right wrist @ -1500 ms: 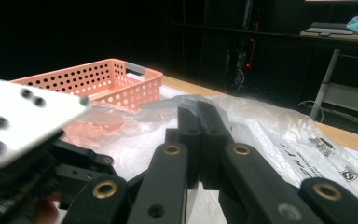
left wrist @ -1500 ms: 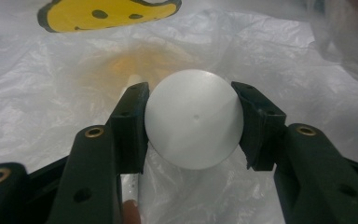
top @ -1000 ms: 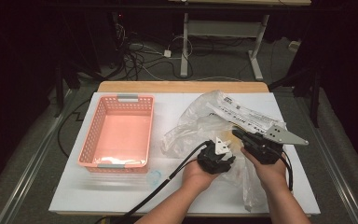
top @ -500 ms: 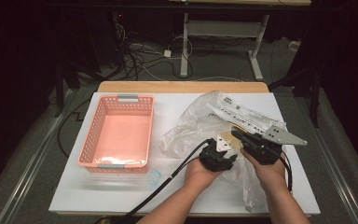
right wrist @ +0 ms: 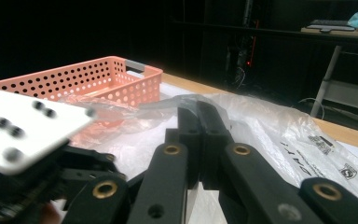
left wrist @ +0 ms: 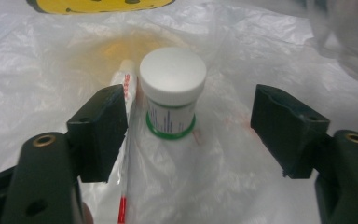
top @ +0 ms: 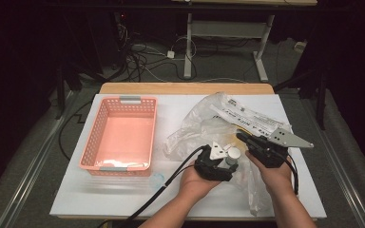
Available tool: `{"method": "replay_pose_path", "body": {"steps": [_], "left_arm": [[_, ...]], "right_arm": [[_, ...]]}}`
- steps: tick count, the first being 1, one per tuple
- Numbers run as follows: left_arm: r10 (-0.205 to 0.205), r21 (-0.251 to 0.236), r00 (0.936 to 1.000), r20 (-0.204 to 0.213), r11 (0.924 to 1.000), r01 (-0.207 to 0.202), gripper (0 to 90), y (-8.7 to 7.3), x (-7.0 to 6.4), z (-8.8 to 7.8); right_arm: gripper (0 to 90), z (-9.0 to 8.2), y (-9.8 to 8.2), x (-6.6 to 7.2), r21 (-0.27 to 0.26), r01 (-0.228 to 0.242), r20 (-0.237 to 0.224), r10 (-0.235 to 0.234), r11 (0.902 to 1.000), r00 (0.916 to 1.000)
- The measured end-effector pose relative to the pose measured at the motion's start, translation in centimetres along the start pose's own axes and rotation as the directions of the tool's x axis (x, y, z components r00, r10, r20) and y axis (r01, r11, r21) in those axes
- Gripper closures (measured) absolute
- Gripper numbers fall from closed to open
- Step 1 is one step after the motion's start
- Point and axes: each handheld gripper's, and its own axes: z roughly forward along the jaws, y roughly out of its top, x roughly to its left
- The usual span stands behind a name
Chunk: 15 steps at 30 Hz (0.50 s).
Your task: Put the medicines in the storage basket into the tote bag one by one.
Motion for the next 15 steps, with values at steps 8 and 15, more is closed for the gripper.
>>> {"method": "replay_pose_path", "body": {"steps": [8,15], "left_arm": [[-0.007,0.002,0.9996,0.026,1.0000,0.007,15.9,-1.6,-0.2,-3.6],[-0.020,-0.004,0.9983,0.054,0.9998,0.021,3.5,-2.3,-0.5,-6.6]], "right_arm": [[90.0,0.0,0.0,0.0,0.000,0.002,0.005,-0.002,1.0000,1.0000],[90.0,0.0,-0.1,0.1,0.006,0.000,0.007,0.000,1.0000,1.0000]]}}
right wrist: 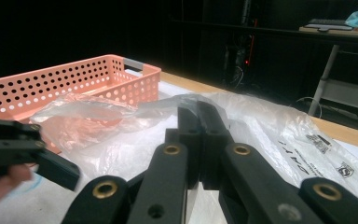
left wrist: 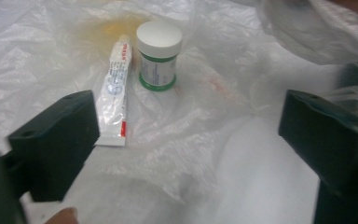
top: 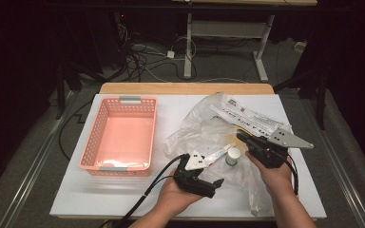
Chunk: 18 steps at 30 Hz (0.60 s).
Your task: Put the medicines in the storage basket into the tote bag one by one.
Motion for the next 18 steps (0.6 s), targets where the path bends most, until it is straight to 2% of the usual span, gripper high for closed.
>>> {"method": "replay_pose_path", "body": {"steps": [2,8,10,18], "left_arm": [[0.003,-0.003,1.0000,-0.004,1.0000,-0.003,0.0,-0.2,-0.2,-0.7],[0.022,-0.029,0.9995,-0.021,0.9993,-0.022,0.0,-0.6,-0.4,-2.7],[0.011,-0.034,0.9996,-0.024,0.9993,-0.012,0.0,-0.8,-0.1,-3.2],[-0.015,-0.052,0.9953,-0.095,0.9986,0.010,0.0,-1.0,1.6,-6.0]], "right_arm": [[90.0,0.0,0.0,0.0,0.000,0.000,0.000,0.000,1.0000,1.0000],[90.0,0.0,0.0,0.0,0.003,0.003,0.000,-0.003,1.0000,1.0000],[90.0,0.0,0.0,0.0,0.002,0.000,0.001,0.000,1.0000,1.0000],[90.0,-0.2,0.0,-0.2,-0.003,-0.004,0.003,0.004,1.0000,1.0000]]}}
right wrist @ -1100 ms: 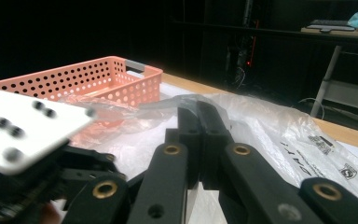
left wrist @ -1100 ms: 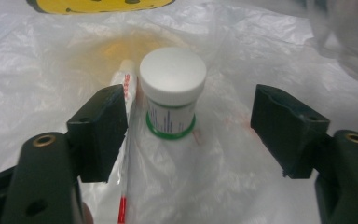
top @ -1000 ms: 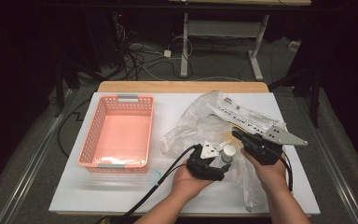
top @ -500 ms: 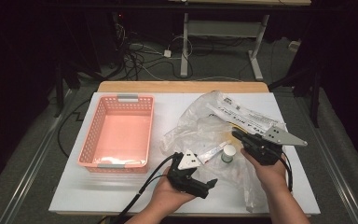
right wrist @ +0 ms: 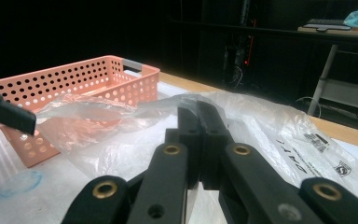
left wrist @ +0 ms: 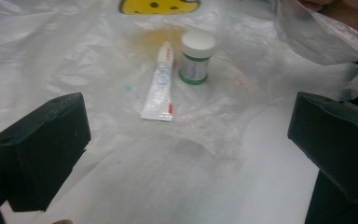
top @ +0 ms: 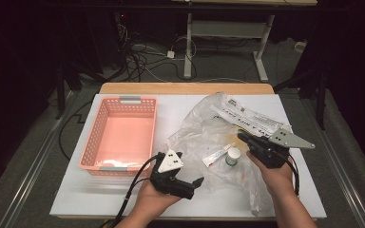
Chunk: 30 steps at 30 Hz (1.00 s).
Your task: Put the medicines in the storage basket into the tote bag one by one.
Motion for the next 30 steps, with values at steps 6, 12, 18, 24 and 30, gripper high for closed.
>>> {"method": "replay_pose_path", "body": {"steps": [6,12,18,24,30], "left_arm": [[-0.032,-0.018,0.9979,-0.056,0.9994,0.031,0.0,-0.6,1.9,-2.5],[-0.080,-0.041,0.9861,-0.145,0.9963,0.075,0.4,-1.6,4.5,-5.2],[-0.146,-0.059,0.9659,-0.214,0.9890,0.136,4.5,-2.9,7.1,-7.6],[-0.196,-0.070,0.9524,-0.233,0.9803,0.185,15.0,-3.9,8.9,-8.9],[-0.213,-0.048,0.9424,-0.258,0.9771,0.207,20.5,-4.7,9.9,-9.5]], "right_arm": [[90.0,0.0,0.0,-0.1,-0.002,0.000,-0.001,0.000,1.0000,1.0000],[90.0,0.0,0.0,0.0,0.001,-0.002,0.000,0.002,1.0000,1.0000],[90.0,0.1,-0.1,0.0,0.004,0.000,0.000,0.000,1.0000,1.0000],[90.0,0.1,-0.1,0.0,0.003,0.001,0.000,-0.001,1.0000,1.0000],[90.0,0.1,-0.1,0.0,0.004,0.004,0.000,-0.004,1.0000,1.0000]]}}
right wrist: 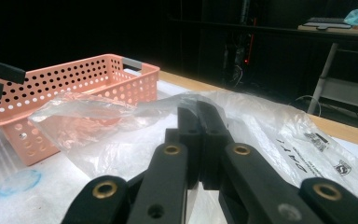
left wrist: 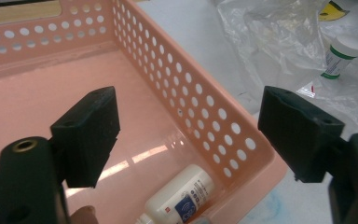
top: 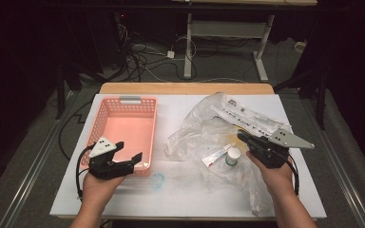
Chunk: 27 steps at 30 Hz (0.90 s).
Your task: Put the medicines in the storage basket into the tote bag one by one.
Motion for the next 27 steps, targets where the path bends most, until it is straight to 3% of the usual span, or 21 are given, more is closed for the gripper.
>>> {"method": "replay_pose_path", "body": {"steps": [5,9,17,19,22,27], "left_arm": [[0.006,0.016,0.9999,-0.008,0.9998,-0.006,28.6,-0.1,0.2,0.0],[-0.017,0.029,0.9999,-0.002,0.9994,0.017,33.9,-0.2,0.2,0.2],[-0.003,0.080,0.9973,-0.074,0.9967,0.009,52.8,1.0,-0.5,0.6],[-0.023,0.099,0.9966,-0.079,0.9946,0.030,58.0,1.1,-0.2,0.6],[-0.018,0.147,0.9967,-0.080,0.9887,0.030,63.7,1.2,0.0,0.8],[-0.042,0.206,0.9985,-0.034,0.9774,0.048,69.6,1.4,0.7,1.3]], "right_arm": [[90.0,0.0,0.0,0.0,0.004,-0.003,0.001,0.003,1.0000,1.0000],[90.0,0.0,0.0,0.0,0.006,-0.003,0.003,0.003,1.0000,1.0000],[90.0,0.0,0.0,0.1,0.008,-0.001,0.003,0.001,1.0000,1.0000],[90.0,0.0,0.0,0.1,0.008,0.001,0.002,-0.001,1.0000,1.0000],[90.0,0.1,0.0,0.2,0.011,-0.002,0.002,0.002,0.9999,1.0000],[90.0,0.0,0.0,0.1,0.008,0.000,0.003,0.000,1.0000,1.0000]]}}
